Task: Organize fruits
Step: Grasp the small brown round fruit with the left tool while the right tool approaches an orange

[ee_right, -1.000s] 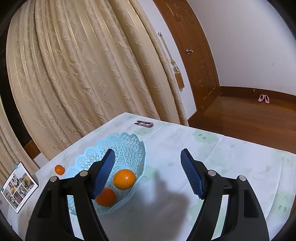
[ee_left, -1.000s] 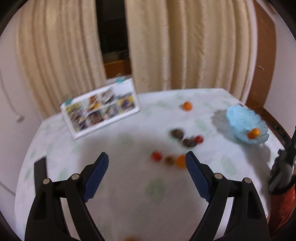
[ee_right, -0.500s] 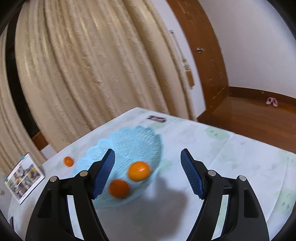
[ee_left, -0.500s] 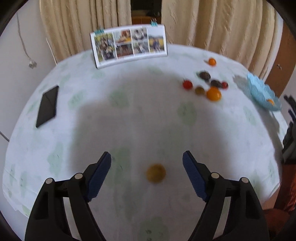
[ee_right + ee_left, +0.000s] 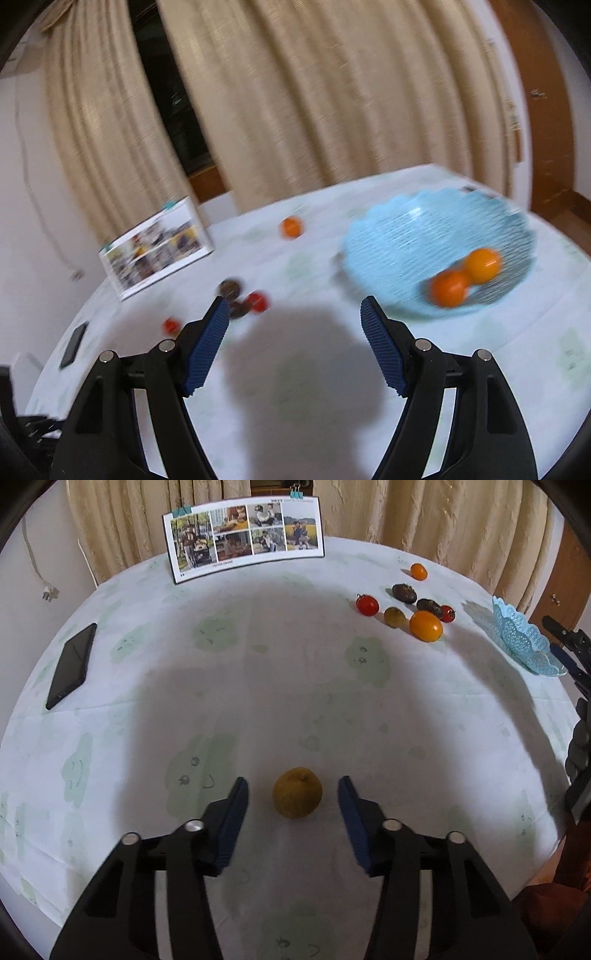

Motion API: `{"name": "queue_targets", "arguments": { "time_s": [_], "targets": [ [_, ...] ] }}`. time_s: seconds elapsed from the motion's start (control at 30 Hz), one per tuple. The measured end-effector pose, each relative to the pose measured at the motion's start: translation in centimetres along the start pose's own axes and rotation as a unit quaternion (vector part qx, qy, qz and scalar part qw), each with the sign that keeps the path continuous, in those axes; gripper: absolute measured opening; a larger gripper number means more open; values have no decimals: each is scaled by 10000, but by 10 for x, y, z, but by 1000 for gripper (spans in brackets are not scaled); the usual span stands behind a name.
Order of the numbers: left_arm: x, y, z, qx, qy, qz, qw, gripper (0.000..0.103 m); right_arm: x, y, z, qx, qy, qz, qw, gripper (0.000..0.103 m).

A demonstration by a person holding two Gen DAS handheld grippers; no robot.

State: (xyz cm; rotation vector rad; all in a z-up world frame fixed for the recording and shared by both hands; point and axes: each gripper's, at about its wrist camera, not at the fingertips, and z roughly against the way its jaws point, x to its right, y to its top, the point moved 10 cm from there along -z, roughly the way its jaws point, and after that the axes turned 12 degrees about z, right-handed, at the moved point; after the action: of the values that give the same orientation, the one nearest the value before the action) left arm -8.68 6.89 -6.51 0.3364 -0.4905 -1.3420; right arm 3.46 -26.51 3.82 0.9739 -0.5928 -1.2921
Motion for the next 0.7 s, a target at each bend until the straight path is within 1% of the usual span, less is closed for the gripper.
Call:
{"name": "queue_targets", "arguments": {
  "time_s": [0.03, 0.1, 0.17, 0.23, 0.43, 0.57, 0.7],
  "targets": [
    [0, -1, -3, -37, -8, 4, 10000, 42, -11, -4, -3, -78, 120, 73, 9999, 75],
    [0, -1, -5, -15, 16, -41, 10000, 40, -27, -11, -7, -180, 272, 207, 9993, 75],
    [1, 0, -4, 18, 37, -122, 9999, 31, -42, -19, -9, -288, 421, 345, 9981, 75],
    [4, 2, -3, 16, -20, -169, 9999, 27, -54, -23, -14, -409, 588, 452, 9964, 75],
    [15, 22, 10, 337, -134, -328, 9988, 27, -84, -29, -33, -788, 979, 701, 9896, 75],
    [22, 38, 18, 551, -246, -342, 9976, 27, -100, -30, -52, -1058, 1067, 926, 9843, 75],
    [28, 51, 19, 666, -384, -335, 9965, 27, -116, -34, -76, -1378, 1266, 1051, 9767, 75]
  ]
}}
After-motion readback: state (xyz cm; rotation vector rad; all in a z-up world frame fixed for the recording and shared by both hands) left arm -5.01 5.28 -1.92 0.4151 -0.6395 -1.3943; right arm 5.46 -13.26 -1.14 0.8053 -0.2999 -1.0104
